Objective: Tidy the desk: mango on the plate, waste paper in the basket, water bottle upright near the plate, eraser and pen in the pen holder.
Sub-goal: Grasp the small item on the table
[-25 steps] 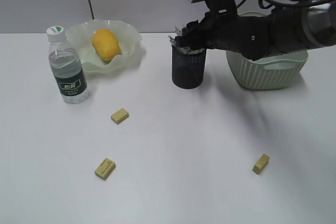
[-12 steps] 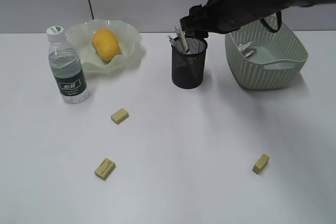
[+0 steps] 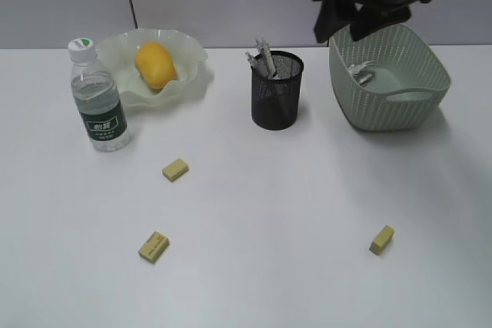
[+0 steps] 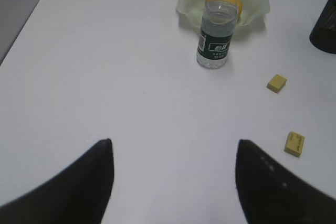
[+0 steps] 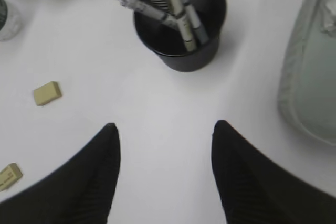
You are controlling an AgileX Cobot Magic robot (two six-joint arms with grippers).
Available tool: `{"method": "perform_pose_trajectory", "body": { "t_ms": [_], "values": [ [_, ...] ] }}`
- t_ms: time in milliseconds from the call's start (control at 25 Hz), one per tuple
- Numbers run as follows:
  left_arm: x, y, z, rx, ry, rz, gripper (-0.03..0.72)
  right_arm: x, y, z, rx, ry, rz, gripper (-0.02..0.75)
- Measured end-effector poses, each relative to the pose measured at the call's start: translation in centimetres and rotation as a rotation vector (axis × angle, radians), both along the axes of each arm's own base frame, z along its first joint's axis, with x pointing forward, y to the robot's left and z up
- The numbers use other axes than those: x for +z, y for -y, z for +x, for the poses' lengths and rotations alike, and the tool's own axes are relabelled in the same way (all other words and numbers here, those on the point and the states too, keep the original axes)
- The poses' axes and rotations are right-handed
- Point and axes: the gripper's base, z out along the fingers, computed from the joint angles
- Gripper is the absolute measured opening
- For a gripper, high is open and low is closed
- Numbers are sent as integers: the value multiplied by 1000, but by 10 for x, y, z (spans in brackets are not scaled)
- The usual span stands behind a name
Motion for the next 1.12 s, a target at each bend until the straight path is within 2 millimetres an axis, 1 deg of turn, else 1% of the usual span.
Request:
{"method": "perform_pose_trajectory", "body": {
  "t_ms": [40,160,240,320,440,600,720,800,920,1040,1120],
  "values": [
    [0,0,0,0,0,0,547,3,8,3,-27,-16,0,447],
    [0,0,0,0,0,0,547,7,43,13,-123,-57,-14,447],
    [0,0,0,0,0,0,547,6,65,16,-178,-85,-61,447],
    [0,0,0,0,0,0,547,5,87,17,-215,-105,-153,447],
    [0,0,0,0,0,0,547,2,105,13,-232,-163,-261,446],
    [0,0,0,0,0,0,547,0,110,6,-231,-245,-312,446],
    [0,0,0,0,0,0,547,1,108,4,-233,-253,-292,445],
    [0,0,0,0,0,0,547,4,107,-3,-233,-257,-271,445],
    [0,0,0,0,0,0,547,14,108,-23,-233,-259,-232,430],
    [0,0,0,0,0,0,547,23,112,-49,-237,-218,-210,410],
    [0,0,0,0,0,0,547,26,115,-71,-241,-198,-198,401]
  ]
}}
